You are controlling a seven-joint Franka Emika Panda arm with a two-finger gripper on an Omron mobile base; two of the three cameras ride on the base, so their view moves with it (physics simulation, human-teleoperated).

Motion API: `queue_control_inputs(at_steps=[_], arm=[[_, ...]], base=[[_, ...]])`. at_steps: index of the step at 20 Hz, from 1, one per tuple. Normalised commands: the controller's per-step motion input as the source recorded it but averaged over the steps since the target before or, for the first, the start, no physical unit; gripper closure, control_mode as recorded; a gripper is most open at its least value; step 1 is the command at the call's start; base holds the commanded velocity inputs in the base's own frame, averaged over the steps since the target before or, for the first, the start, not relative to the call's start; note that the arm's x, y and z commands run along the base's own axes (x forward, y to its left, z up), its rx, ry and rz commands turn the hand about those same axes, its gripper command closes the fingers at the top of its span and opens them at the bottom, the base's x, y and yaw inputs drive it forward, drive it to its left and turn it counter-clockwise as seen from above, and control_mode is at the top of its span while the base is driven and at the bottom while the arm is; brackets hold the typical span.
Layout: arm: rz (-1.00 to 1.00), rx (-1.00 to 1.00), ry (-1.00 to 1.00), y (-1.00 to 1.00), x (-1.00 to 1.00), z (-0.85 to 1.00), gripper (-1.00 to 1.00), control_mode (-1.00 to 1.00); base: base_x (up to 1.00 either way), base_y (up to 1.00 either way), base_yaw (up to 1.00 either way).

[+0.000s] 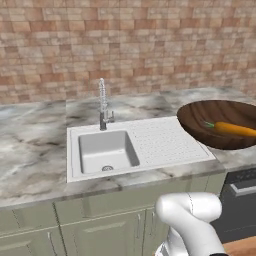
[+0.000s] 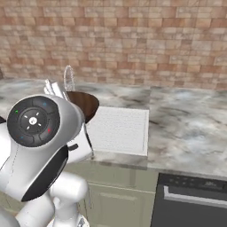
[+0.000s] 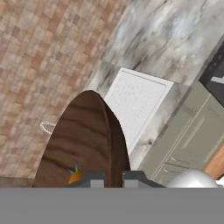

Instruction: Pick the carrot from the cabinet and place it in the bowl. Then pick the bowl and place it in the sink. Then turn on the sink facuet.

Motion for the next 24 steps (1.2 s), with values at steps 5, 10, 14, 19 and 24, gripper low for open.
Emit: queue_control_inputs(at_steps=[5,10,14,19,24], arm=[[0.0,0.0,0.0,0.0,0.0,0.0,1.0,1.0],[0.0,0.0,0.0,0.0,0.0,0.0,1.0,1.0],[0.0,0.0,0.0,0.0,0.0,0.0,1.0,1.0],[0.0,0.0,0.0,0.0,0.0,0.0,1.0,1.0],[0.0,0.0,0.0,0.0,0.0,0.0,1.0,1.0]], base=[[0.5,0.44,-0.03],[0.59,0.02,0.0],[0.49,0.0,0.0],[0.3,0.0,0.12],[0.43,-0.01,0.18]])
